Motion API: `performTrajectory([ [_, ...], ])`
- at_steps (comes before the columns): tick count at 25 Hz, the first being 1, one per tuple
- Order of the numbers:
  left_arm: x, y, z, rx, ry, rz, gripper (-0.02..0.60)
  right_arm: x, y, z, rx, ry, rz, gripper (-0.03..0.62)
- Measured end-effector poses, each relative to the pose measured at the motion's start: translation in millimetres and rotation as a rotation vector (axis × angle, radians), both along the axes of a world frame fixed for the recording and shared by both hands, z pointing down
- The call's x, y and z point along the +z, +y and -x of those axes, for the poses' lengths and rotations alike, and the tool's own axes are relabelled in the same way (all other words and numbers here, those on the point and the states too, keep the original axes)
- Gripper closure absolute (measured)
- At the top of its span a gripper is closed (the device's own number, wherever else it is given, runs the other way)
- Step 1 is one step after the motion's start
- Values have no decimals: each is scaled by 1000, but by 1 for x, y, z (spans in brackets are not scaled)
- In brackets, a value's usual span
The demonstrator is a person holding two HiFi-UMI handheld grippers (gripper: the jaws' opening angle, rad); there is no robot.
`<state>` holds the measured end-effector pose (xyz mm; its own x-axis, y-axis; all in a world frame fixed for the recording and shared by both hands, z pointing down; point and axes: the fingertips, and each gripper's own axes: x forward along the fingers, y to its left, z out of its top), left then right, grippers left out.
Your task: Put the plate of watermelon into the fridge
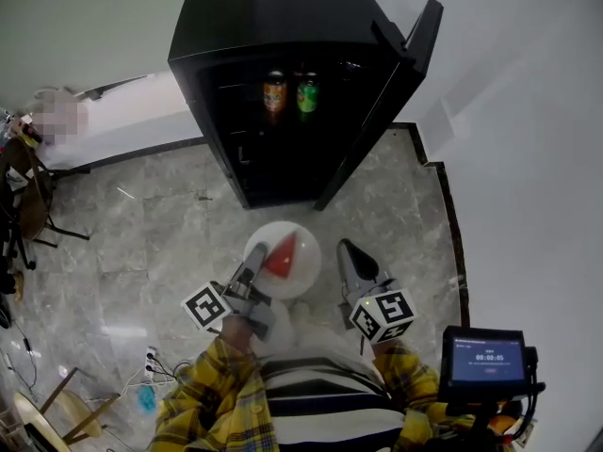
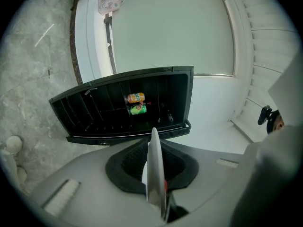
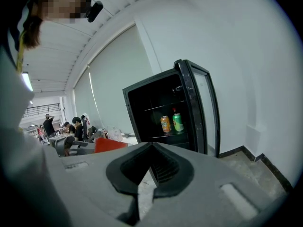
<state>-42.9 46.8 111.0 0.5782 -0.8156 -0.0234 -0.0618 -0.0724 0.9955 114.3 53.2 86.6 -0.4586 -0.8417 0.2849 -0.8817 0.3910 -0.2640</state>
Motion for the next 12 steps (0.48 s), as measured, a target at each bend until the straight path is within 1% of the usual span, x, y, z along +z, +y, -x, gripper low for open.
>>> performTrajectory([
  [4, 10, -18, 10, 6, 0, 2, 551, 6, -22, 13, -4, 20, 4, 597],
  [7, 19, -30, 19, 14, 9, 6, 551, 12, -36, 24, 2, 17, 7, 597],
  [12, 46, -66, 29, 11, -6, -8, 551, 40, -64, 33, 1, 14, 23, 597],
])
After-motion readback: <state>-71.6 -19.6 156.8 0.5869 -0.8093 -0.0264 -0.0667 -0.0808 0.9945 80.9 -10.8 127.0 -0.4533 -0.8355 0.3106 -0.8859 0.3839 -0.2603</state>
